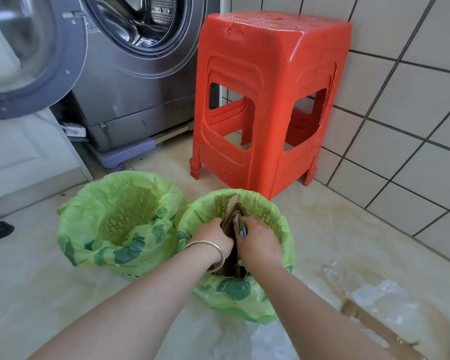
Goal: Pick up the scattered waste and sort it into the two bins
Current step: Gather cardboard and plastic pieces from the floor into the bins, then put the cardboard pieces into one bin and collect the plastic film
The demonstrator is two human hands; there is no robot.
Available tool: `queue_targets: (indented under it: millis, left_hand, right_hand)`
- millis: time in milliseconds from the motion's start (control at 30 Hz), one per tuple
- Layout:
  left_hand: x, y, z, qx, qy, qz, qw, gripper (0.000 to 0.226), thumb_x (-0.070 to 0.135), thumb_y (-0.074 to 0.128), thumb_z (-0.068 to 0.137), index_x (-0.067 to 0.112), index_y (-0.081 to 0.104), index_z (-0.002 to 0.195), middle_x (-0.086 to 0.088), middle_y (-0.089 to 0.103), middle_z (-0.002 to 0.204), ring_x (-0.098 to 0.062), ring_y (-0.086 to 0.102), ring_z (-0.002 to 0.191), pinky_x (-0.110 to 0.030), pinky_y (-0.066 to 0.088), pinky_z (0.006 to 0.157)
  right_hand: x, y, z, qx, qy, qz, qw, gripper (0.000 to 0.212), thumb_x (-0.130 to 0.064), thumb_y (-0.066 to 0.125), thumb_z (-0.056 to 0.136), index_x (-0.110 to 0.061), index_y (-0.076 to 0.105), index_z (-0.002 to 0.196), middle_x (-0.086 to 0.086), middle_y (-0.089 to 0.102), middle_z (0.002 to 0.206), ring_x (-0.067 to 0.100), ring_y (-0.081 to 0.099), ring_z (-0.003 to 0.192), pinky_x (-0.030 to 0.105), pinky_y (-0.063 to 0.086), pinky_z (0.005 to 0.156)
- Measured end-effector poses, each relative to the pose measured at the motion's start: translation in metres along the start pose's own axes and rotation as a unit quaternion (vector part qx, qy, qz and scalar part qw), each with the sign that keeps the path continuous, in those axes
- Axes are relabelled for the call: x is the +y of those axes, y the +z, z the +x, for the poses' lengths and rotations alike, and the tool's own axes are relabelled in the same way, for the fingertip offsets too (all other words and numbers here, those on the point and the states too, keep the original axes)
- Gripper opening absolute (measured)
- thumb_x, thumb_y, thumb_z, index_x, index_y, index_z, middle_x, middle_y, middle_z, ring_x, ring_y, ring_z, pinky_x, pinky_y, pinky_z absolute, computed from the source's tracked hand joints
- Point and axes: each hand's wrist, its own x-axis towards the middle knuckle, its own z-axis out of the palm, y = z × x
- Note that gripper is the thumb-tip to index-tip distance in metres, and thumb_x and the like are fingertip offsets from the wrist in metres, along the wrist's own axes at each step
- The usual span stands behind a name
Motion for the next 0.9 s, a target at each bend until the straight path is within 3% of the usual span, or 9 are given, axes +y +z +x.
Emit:
queue_targets:
  millis: [67, 167, 300, 433, 500, 567, 633, 800, 900]
  left_hand:
    - [-0.003, 0.002, -0.001, -0.005, 0.026, 0.074, 0.997, 0.029, 0.018, 0.048, 0.085, 0.015, 0.058, 0.113, -0.010, 0.065, 0.111, -0.029, 0.061, 0.097, -0.031, 0.049, 0.078]
    - [-0.008, -0.003, 0.000, 0.049, 0.048, 0.112, 0.991, 0.032, 0.017, 0.048, 0.085, 0.023, 0.060, 0.115, -0.003, 0.066, 0.112, -0.026, 0.063, 0.100, -0.035, 0.053, 0.083]
    - [-0.002, -0.017, -0.003, 0.104, 0.086, 0.026, 0.990, 0.032, 0.013, 0.043, 0.089, 0.025, 0.064, 0.110, -0.002, 0.068, 0.112, -0.024, 0.063, 0.099, -0.035, 0.053, 0.088]
    - [0.023, -0.017, -0.018, 0.126, 0.116, -0.049, 0.984, 0.031, 0.010, 0.042, 0.089, 0.023, 0.069, 0.098, -0.002, 0.070, 0.109, -0.024, 0.064, 0.094, -0.032, 0.053, 0.085]
    - [0.046, -0.009, -0.031, 0.119, 0.133, -0.064, 0.982, 0.028, 0.010, 0.045, 0.088, 0.027, 0.067, 0.088, -0.002, 0.071, 0.105, -0.024, 0.064, 0.096, -0.033, 0.052, 0.088]
    - [0.071, 0.007, -0.050, 0.110, 0.165, -0.064, 0.978, 0.025, 0.010, 0.050, 0.086, 0.030, 0.063, 0.080, -0.005, 0.072, 0.099, -0.027, 0.065, 0.096, -0.035, 0.051, 0.090]
    - [0.095, 0.026, -0.072, 0.105, 0.195, -0.040, 0.974, 0.019, 0.012, 0.053, 0.086, 0.023, 0.068, 0.086, -0.007, 0.073, 0.100, -0.030, 0.064, 0.096, -0.033, 0.049, 0.088]
    - [0.147, 0.078, -0.127, 0.056, 0.235, -0.051, 0.969, 0.020, 0.007, 0.055, 0.085, 0.010, 0.070, 0.099, -0.014, 0.072, 0.102, -0.031, 0.063, 0.102, -0.032, 0.045, 0.090]
    - [0.170, 0.119, -0.156, 0.005, 0.229, -0.037, 0.973, 0.021, 0.007, 0.056, 0.084, 0.011, 0.070, 0.100, -0.013, 0.071, 0.102, -0.030, 0.063, 0.102, -0.030, 0.044, 0.090]
  right_hand:
    - [0.002, 0.006, -0.001, -0.042, -0.005, -0.034, 0.999, 0.031, -0.017, 0.044, 0.092, -0.018, 0.059, 0.119, 0.007, 0.058, 0.121, 0.028, 0.059, 0.105, 0.032, 0.049, 0.078]
    - [0.009, 0.006, -0.007, -0.025, -0.023, -0.012, 0.999, 0.030, -0.016, 0.045, 0.092, -0.018, 0.063, 0.115, 0.004, 0.059, 0.119, 0.025, 0.060, 0.103, 0.027, 0.045, 0.072]
    - [0.029, -0.026, -0.026, 0.044, -0.046, 0.116, 0.991, 0.023, -0.014, 0.051, 0.090, -0.018, 0.069, 0.102, -0.005, 0.065, 0.099, 0.011, 0.059, 0.089, 0.012, 0.039, 0.065]
    - [0.082, -0.086, -0.063, 0.117, 0.020, 0.166, 0.979, 0.018, -0.011, 0.054, 0.088, -0.020, 0.070, 0.089, -0.009, 0.063, 0.083, -0.004, 0.053, 0.072, -0.002, 0.037, 0.061]
    - [0.121, -0.120, -0.091, 0.146, 0.085, 0.182, 0.969, 0.020, -0.012, 0.052, 0.088, -0.024, 0.068, 0.087, -0.006, 0.065, 0.082, 0.006, 0.057, 0.074, 0.008, 0.043, 0.065]
    - [0.166, -0.152, -0.121, 0.183, 0.155, 0.205, 0.949, 0.021, -0.012, 0.051, 0.087, -0.026, 0.065, 0.083, -0.001, 0.068, 0.085, 0.017, 0.062, 0.082, 0.028, 0.050, 0.076]
    - [0.208, -0.177, -0.153, 0.219, 0.218, 0.227, 0.923, 0.024, -0.011, 0.049, 0.085, -0.027, 0.064, 0.076, -0.001, 0.068, 0.080, 0.022, 0.065, 0.087, 0.039, 0.053, 0.080]
    - [0.290, -0.216, -0.236, 0.258, 0.323, 0.280, 0.866, 0.021, -0.009, 0.050, 0.083, -0.017, 0.068, 0.076, -0.004, 0.063, 0.064, 0.018, 0.058, 0.068, 0.028, 0.048, 0.064]
    - [0.326, -0.229, -0.287, 0.277, 0.364, 0.280, 0.844, 0.023, -0.009, 0.052, 0.083, -0.023, 0.065, 0.070, -0.007, 0.061, 0.064, 0.020, 0.057, 0.071, 0.033, 0.051, 0.075]
